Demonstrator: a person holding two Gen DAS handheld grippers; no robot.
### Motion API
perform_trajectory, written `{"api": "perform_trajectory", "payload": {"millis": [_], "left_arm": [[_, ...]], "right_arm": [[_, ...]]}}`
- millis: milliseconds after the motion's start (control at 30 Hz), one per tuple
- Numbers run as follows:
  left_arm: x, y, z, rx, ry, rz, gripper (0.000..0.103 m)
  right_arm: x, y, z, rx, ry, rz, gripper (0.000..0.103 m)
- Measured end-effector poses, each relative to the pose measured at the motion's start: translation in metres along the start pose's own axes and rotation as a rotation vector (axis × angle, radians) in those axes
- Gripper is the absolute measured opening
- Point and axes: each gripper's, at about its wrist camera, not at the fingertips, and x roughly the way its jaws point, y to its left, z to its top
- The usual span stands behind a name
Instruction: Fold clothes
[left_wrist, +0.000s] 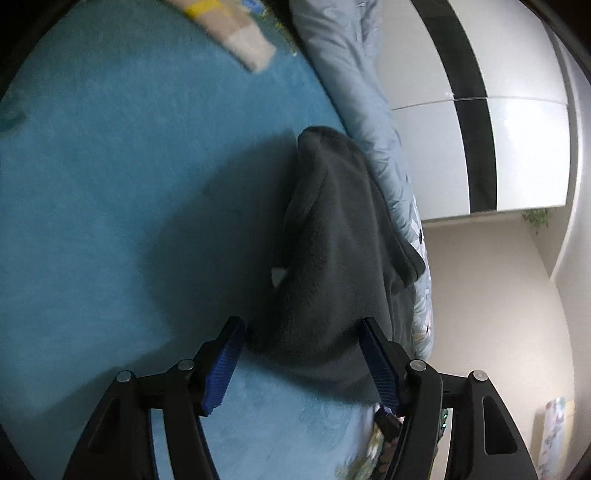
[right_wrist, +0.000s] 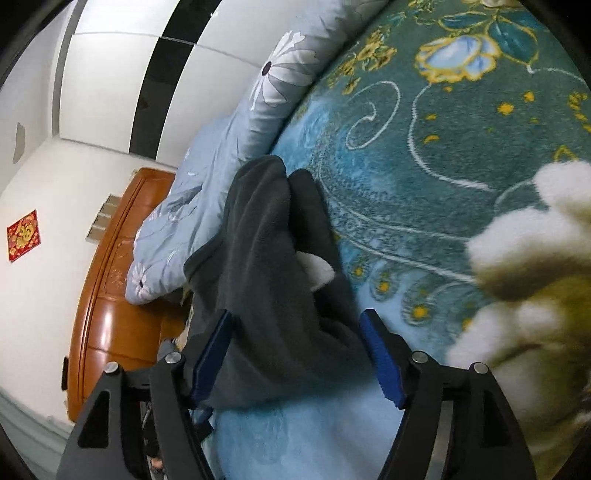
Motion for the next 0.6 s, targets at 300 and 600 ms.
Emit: {"api": "perform_trajectory", "payload": {"millis": [300,600], "left_arm": [[0.006,-0.004,0.009,-0.008,-0.068,-0.007,0.07],[-0.023,-0.031,-0.013,0.031,-0.105,0.083,0.031]], "right_arm": [[0.025,0.016,-0.002,0.045,-0.099,-0.048,0.071],[0.0,0.046,-0.008,-0.026,-0.109,-0.01,0.037]]}}
